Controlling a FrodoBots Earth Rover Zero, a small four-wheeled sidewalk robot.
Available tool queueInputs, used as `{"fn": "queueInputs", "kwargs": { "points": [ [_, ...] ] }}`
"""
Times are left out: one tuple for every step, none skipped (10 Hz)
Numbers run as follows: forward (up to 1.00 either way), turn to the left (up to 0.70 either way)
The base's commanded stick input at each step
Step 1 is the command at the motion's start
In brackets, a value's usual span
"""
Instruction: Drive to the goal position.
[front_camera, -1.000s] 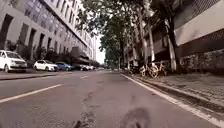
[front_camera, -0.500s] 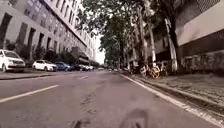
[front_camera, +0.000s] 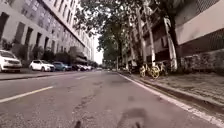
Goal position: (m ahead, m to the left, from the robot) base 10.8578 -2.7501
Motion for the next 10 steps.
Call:
{"fn": "queueInputs", "kwargs": {
  "points": [
    [0.7,0.0],
    [0.7,0.0],
    [0.7,-0.07],
    [0.7,-0.12],
    [0.7,-0.09],
    [0.7,-0.02],
    [0.7,0.0],
    [0.7,-0.11],
    [0.7,0.0],
    [0.7,0.0]
  ]
}}
